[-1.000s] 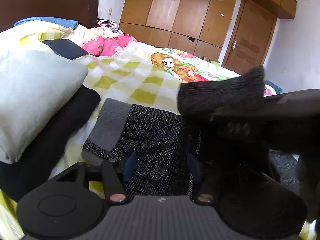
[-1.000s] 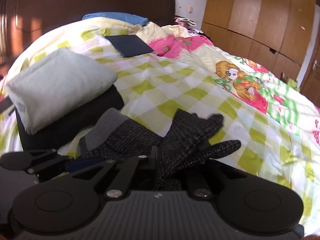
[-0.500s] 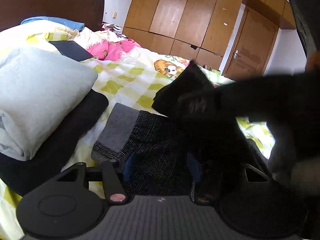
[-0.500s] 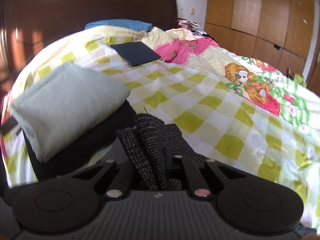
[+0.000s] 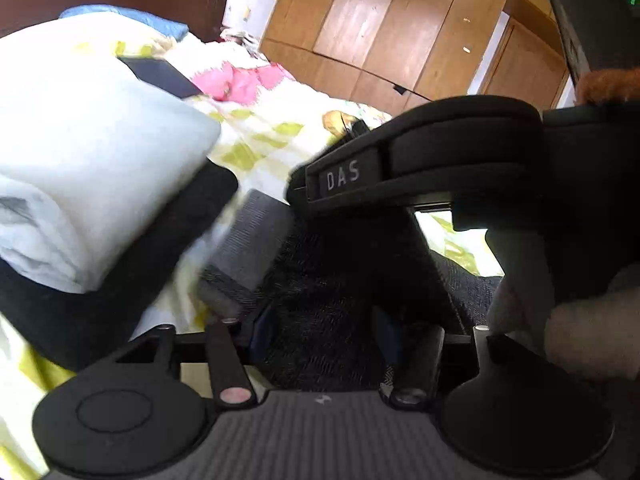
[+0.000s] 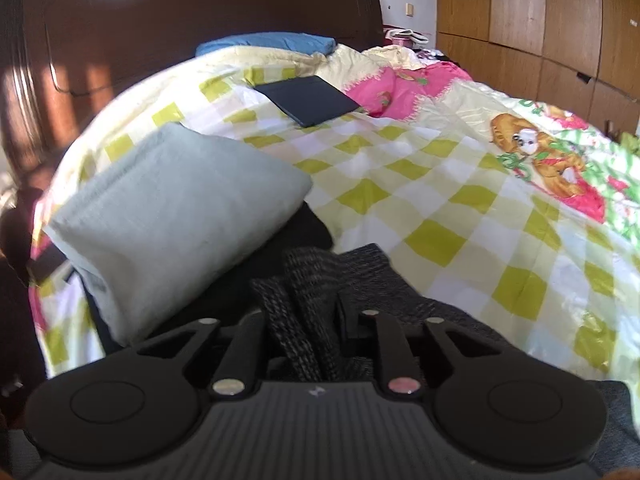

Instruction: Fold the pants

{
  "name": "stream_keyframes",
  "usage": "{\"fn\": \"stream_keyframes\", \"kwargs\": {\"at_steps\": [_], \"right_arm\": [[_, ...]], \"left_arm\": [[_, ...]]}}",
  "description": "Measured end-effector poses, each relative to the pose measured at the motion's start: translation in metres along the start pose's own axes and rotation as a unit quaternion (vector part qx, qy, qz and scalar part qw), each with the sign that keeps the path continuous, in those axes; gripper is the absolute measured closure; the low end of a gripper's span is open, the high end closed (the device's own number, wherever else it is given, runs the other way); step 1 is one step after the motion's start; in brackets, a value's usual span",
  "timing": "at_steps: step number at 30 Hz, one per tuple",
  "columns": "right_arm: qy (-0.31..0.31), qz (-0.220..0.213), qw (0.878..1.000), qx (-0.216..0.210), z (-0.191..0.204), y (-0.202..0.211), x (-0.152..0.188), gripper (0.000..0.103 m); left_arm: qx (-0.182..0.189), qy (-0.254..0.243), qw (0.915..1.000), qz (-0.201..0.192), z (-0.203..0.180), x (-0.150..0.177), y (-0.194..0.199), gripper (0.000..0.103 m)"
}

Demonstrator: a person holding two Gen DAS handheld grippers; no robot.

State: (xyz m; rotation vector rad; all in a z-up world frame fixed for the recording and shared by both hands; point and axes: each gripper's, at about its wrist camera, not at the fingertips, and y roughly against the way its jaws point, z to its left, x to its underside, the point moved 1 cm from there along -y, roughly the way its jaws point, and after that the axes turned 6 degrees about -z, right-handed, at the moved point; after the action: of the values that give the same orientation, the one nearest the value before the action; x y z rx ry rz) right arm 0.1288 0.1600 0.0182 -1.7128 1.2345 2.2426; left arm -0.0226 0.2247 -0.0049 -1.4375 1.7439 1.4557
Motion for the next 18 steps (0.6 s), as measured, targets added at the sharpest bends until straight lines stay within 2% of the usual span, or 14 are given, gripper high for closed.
{"fn": "stream_keyframes", "kwargs": {"at_steps": [3, 11, 13, 14, 15, 16, 18], "right_arm": [[0.006, 0.0, 1.0, 0.012, 0.004, -0.004, 0.002, 0.089], [-0.032, -0.02, 0.999, 0.025, 0.0, -0.004, -0.011, 0.089], [-0.052, 0.001, 0.999, 0.006, -0.003, -0.013, -0.011, 0.082], [-0.06, 0.017, 0.998, -0.012, -0.003, -0.019, -0.011, 0.07], [-0.063, 0.027, 0.997, -0.029, -0.002, -0.022, -0.01, 0.062], [-0.065, 0.025, 0.997, -0.046, 0.0, -0.022, -0.008, 0.052], [-0.066, 0.013, 0.995, -0.077, 0.005, -0.016, -0.006, 0.051]], "left_arm": [[-0.013, -0.005, 0.9999, -0.003, 0.003, 0.0, 0.007, 0.035], [-0.014, 0.008, 0.9999, 0.006, 0.009, 0.0, 0.0, 0.035], [-0.02, 0.011, 0.9997, 0.007, 0.014, -0.001, -0.001, 0.035], [-0.024, 0.007, 0.9997, 0.003, 0.017, 0.0, 0.004, 0.035], [-0.028, -0.001, 0.9996, -0.002, 0.019, 0.0, 0.007, 0.035], [-0.036, -0.014, 0.9992, -0.005, 0.02, 0.0, 0.01, 0.035], [-0.061, -0.044, 0.9972, -0.004, 0.022, 0.003, 0.015, 0.035]]}}
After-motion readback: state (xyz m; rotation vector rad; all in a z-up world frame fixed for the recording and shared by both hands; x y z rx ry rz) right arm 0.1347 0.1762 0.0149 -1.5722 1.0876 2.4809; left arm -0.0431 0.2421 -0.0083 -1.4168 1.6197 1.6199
